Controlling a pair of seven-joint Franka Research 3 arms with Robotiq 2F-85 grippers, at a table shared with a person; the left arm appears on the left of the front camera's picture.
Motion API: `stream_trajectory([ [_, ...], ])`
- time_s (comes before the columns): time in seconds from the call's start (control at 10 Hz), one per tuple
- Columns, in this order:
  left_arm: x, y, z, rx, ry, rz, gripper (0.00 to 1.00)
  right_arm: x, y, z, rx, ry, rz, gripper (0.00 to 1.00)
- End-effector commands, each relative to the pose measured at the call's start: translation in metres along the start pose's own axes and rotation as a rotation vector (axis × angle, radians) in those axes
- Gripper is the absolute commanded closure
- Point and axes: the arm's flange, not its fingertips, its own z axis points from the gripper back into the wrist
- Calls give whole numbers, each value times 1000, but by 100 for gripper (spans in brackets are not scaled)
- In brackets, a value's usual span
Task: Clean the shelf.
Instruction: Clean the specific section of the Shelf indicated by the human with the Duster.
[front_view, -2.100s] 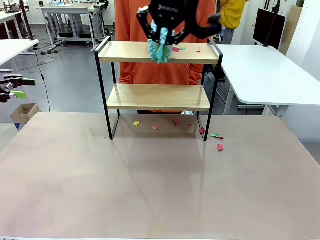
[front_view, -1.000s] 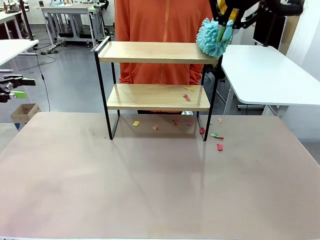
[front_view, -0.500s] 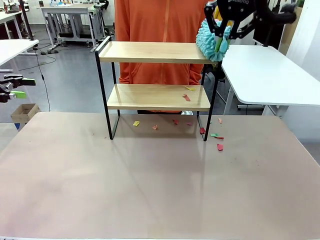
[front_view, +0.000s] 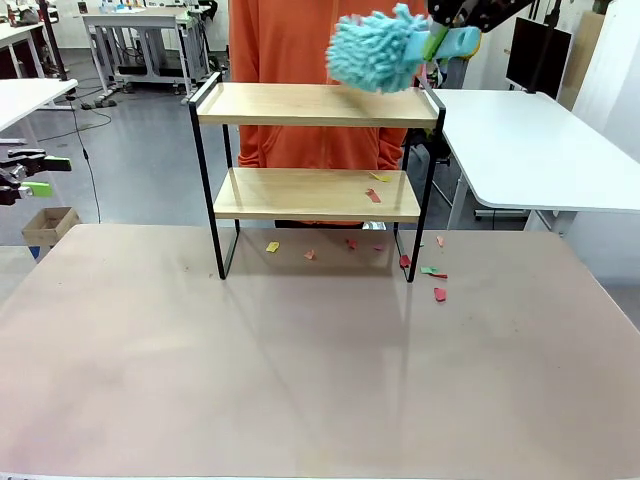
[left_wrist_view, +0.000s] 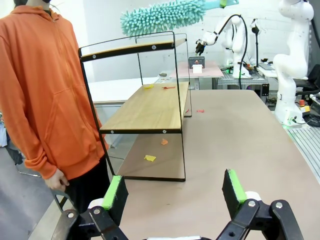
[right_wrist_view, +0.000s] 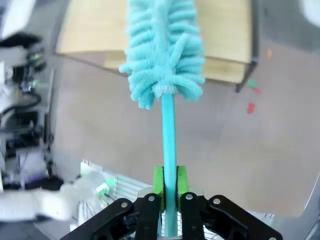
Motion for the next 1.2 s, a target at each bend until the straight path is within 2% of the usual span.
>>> stream_trajectory([
  [0.0,3,-2,-1,-5,-7,-3,0,-15,-15,-2,137,63,208,87],
  [0.1,3,-2,-1,-5,-7,-3,0,-20,-14,2,194,68,313,87],
  [0.3,3,-2,-1,-5,-7,-3,0,-34,-12,4,264,139,503,87],
  [0.4,3,-2,-1,-5,-7,-3,0,-44,-13,0,247,186,591,87],
  [0.6,3,-2,-1,-5,-7,-3,0,-73,-21,-16,95,256,713,87],
  [0.8,3,-2,-1,-5,-7,-3,0,-97,-51,-29,3,320,765,87],
  [1.1,3,-2,-1,-5,-7,-3,0,-131,-119,-59,-11,376,690,87],
])
